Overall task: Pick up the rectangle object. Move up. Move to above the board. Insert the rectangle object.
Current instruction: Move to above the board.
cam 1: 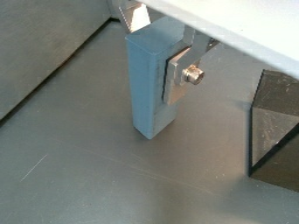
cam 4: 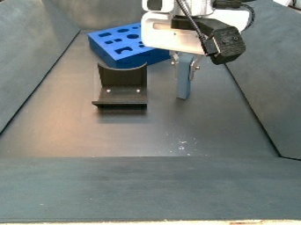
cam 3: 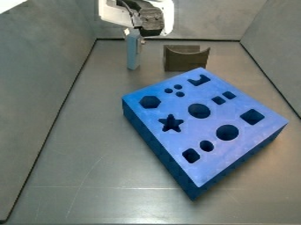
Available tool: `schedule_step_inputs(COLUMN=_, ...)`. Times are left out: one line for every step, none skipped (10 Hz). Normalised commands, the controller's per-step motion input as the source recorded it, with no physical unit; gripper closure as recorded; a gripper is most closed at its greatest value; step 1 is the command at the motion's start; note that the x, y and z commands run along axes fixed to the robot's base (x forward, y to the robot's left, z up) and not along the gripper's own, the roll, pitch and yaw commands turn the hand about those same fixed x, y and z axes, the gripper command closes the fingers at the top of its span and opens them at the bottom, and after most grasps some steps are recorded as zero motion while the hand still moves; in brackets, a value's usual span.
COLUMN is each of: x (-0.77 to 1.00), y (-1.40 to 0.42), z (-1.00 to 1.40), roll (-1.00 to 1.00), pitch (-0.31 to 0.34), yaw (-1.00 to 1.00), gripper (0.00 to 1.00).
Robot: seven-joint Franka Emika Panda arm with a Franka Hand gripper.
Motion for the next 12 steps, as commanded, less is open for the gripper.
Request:
schedule_step_inputs(x=-0.20, y=-0.16, z=1.00, roll=-0.17, pitch=-0.249, yaw=-0.12, gripper=1.00)
schedule_step_inputs(x=-0.20, y=-0.16, z=1.00, roll=-0.17, pitch=-0.248, yaw=-0.12, gripper=1.00)
schedule_step_inputs(x=-0.20, y=-0.15, z=1.00, roll=-0.16, pitch=-0.201, yaw=-0.09, gripper=1.00)
schedule_step_inputs(x=-0.19, y=-0.14, z=1.00, roll=-0.14, pitch=-0.150, yaw=-0.07, gripper=1.00)
schedule_step_inputs(x=-0.18, y=-0.13, z=1.00, roll=-0.12, pitch=-0.047, yaw=-0.05, gripper=1.00)
schedule_step_inputs(x=-0.17, y=-0.12, z=1.00, roll=-0.10, pitch=0.014, yaw=-0.03, gripper=1.00)
schedule_step_inputs(x=-0.16, y=-0.12, z=1.00, roll=-0.09, pitch=0.026, yaw=-0.02, gripper=1.00)
schedule_step_inputs(x=-0.16, y=-0.12, z=1.00, roll=-0.08, pitch=0.028, yaw=-0.01, gripper=1.00)
schedule_step_inputs(x=-0.15, y=-0.11, z=1.00, roll=-0.06, pitch=0.025, yaw=0.00, gripper=1.00)
schedule_step_inputs(x=-0.15, y=-0.11, z=1.00, roll=-0.05, pitch=0.027, yaw=0.00, gripper=1.00)
schedule_step_inputs(x=-0.14, y=-0.10, z=1.00, roll=-0.04, pitch=0.021, yaw=0.01, gripper=1.00)
schedule_step_inputs(x=-0.14, y=-0.10, z=1.00, roll=-0.03, pitch=0.018, yaw=0.02, gripper=1.00)
